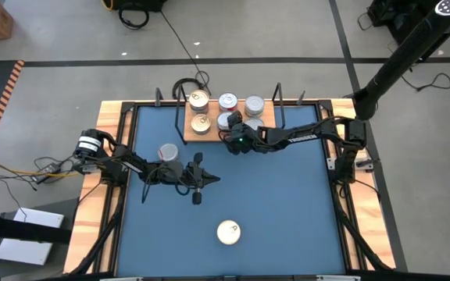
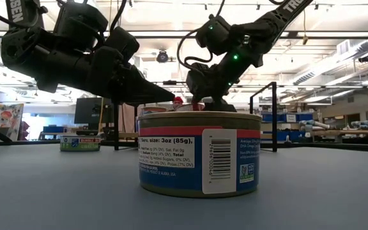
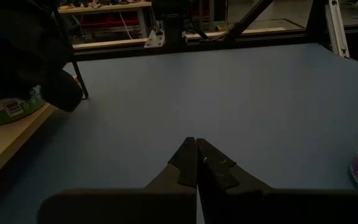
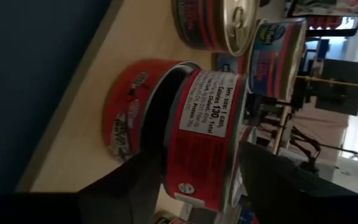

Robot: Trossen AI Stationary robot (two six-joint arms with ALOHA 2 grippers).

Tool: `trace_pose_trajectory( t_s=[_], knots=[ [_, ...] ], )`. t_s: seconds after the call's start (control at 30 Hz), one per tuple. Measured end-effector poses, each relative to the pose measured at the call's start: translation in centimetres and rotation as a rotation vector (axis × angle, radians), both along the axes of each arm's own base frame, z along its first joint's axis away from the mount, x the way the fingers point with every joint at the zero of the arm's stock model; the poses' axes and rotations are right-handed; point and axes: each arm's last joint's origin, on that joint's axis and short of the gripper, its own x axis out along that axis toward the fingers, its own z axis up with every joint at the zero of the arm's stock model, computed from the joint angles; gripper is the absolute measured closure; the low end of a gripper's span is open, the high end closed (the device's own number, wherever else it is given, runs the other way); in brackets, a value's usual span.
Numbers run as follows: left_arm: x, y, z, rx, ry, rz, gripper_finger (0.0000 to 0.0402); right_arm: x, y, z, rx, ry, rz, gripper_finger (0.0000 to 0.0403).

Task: Stack canned seafood by type on shelf
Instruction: Stack the red tuna can on the bottom red tuna can on the shelf

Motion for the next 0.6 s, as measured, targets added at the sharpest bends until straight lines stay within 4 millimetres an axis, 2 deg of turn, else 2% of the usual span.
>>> trace_pose_trajectory(
  t_s=[0.2, 0.4, 0.6],
  knots=[
    [0.0, 0.0, 0.0, 0.0, 0.0, 0.0, 0.04, -0.1, 0.0, -0.1, 0.038, -0.037, -0.049, 0.0154],
    [0.0, 0.0, 0.0, 0.0, 0.0, 0.0, 0.04, 0.3, 0.0, 0.6, 0.106, -0.109, -0.097, 0.0117],
    [0.0, 0.0, 0.0, 0.0, 0.0, 0.0, 0.04, 0.5, 0.0, 1.2, 0.171, -0.118, -0.117, 0.0101]
  ],
)
